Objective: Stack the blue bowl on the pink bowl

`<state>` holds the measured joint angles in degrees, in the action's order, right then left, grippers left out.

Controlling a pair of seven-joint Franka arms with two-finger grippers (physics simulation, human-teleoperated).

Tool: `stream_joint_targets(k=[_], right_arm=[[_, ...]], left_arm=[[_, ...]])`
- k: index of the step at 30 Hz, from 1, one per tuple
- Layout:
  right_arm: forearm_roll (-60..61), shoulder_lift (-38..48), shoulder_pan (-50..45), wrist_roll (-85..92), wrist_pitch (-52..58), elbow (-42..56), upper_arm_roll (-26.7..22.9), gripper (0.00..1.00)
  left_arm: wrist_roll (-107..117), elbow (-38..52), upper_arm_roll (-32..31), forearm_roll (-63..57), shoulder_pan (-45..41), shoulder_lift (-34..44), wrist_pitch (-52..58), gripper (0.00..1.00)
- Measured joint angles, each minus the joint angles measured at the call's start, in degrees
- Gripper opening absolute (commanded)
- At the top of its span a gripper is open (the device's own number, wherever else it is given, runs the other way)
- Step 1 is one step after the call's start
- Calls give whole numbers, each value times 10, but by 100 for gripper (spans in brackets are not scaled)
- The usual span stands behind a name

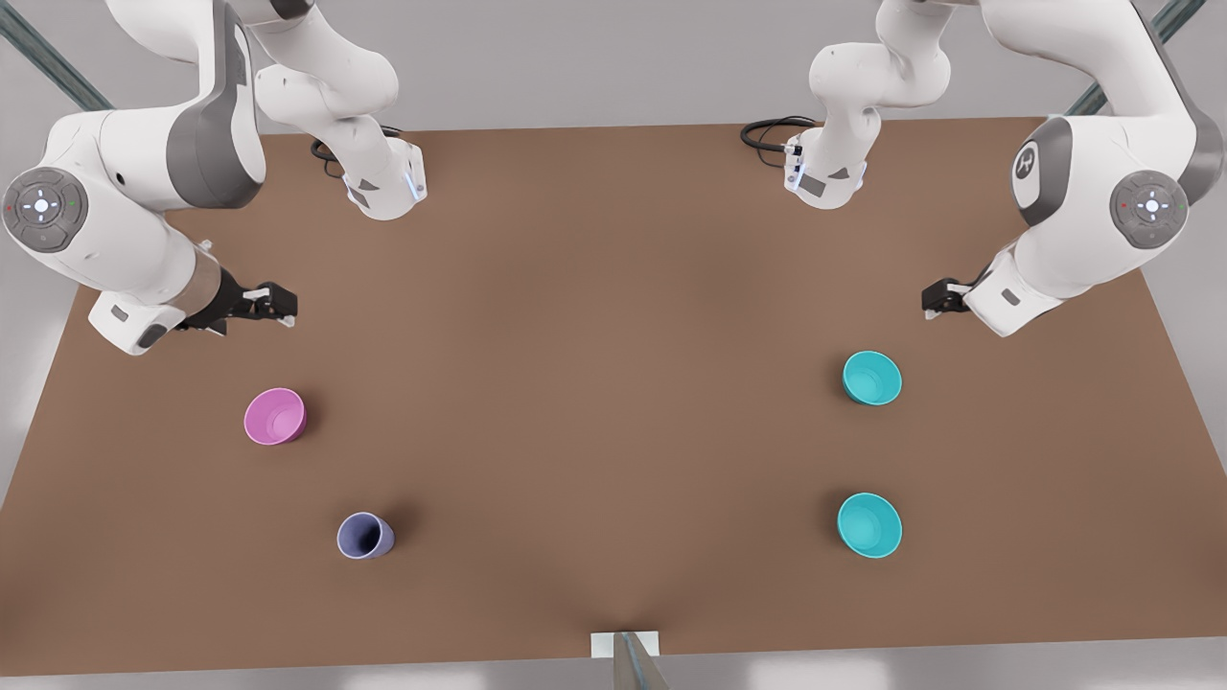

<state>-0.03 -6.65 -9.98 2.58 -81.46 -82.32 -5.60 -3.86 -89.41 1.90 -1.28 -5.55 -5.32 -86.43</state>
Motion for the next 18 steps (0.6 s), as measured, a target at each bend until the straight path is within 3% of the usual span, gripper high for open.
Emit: stream_joint_targets(k=[6, 13, 18], right_arm=[[-5, -37, 13, 13, -3, -4, -1, 100], [11, -283, 229, 62, -76, -12, 1, 100], [64, -356, 264, 98, -153, -13, 2, 100]], left_arm=[[-3, 1, -1, 0, 0, 0, 0, 100], [-5, 5, -1, 0, -2, 0, 0, 100], [-7, 5, -1, 1, -2, -1, 0, 100]])
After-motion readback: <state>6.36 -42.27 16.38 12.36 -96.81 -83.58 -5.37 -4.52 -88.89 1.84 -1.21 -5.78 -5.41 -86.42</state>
